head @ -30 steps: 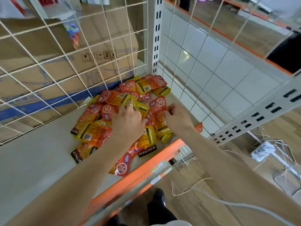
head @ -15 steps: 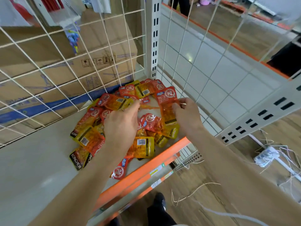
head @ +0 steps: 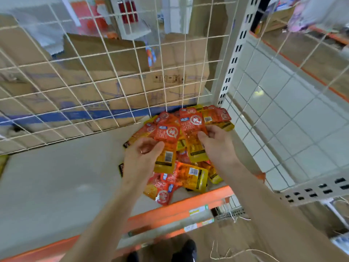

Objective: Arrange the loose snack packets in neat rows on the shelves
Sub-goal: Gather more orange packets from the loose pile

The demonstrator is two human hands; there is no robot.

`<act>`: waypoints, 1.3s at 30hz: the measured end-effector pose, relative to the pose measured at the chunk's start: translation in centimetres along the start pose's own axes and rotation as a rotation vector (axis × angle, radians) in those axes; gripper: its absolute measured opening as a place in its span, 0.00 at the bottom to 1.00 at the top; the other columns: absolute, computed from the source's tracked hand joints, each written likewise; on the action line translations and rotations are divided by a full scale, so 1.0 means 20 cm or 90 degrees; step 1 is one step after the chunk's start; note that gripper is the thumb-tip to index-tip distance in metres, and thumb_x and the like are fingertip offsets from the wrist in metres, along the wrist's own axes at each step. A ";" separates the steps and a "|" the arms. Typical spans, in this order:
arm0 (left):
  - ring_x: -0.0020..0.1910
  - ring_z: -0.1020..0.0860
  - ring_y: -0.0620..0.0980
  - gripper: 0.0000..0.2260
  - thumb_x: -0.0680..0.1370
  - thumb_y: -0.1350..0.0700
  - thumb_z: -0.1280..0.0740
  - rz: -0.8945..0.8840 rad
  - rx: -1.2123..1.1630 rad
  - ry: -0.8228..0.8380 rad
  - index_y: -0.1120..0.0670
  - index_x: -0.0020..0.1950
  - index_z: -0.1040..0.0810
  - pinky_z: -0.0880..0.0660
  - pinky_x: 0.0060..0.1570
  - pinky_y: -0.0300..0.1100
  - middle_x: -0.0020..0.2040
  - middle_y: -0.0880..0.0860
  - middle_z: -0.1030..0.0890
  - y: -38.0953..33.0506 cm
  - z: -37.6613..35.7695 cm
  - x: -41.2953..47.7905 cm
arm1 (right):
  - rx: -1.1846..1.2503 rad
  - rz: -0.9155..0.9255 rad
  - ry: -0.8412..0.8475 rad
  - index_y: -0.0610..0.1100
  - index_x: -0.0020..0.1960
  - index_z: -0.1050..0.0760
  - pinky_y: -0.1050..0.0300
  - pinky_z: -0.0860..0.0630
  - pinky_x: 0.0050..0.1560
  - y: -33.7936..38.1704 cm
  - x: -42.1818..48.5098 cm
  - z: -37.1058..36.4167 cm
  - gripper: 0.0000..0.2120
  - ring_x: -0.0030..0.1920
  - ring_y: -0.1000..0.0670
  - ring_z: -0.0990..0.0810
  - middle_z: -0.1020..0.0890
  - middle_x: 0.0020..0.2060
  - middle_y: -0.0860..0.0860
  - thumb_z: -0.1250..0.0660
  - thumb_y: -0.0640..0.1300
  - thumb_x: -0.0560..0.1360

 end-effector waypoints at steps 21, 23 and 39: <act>0.35 0.25 0.48 0.07 0.79 0.57 0.32 0.120 -0.137 -0.178 0.50 0.46 0.29 0.32 0.31 0.39 0.43 0.54 0.22 0.23 1.52 -0.32 | -0.118 0.078 0.206 0.48 0.53 0.25 0.60 0.25 0.39 0.34 -0.98 -1.29 0.28 0.38 0.55 0.19 0.17 0.39 0.54 0.17 0.55 0.59; 0.31 0.29 0.48 0.12 0.76 0.53 0.27 0.120 -0.163 -0.170 0.51 0.46 0.31 0.35 0.28 0.39 0.38 0.53 0.26 0.25 1.67 -0.37 | -0.109 0.074 0.219 0.47 0.52 0.24 0.61 0.27 0.38 0.35 -1.10 -1.43 0.24 0.36 0.57 0.22 0.19 0.38 0.54 0.18 0.52 0.62; 0.40 0.15 0.50 0.06 0.81 0.63 0.35 0.143 -0.263 -0.148 0.58 0.55 0.20 0.18 0.43 0.48 0.43 0.54 0.15 0.41 2.49 -0.57 | 0.269 -0.142 0.419 0.40 0.50 0.21 0.50 0.20 0.44 0.39 -1.68 -2.11 0.13 0.39 0.45 0.16 0.15 0.41 0.43 0.42 0.44 0.83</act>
Point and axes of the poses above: each hand's wrist, its own x-axis towards the middle knuckle, its own z-axis out of the back of the hand, y = z × x, the point moved 8 cm from there along x, towards the middle knuckle
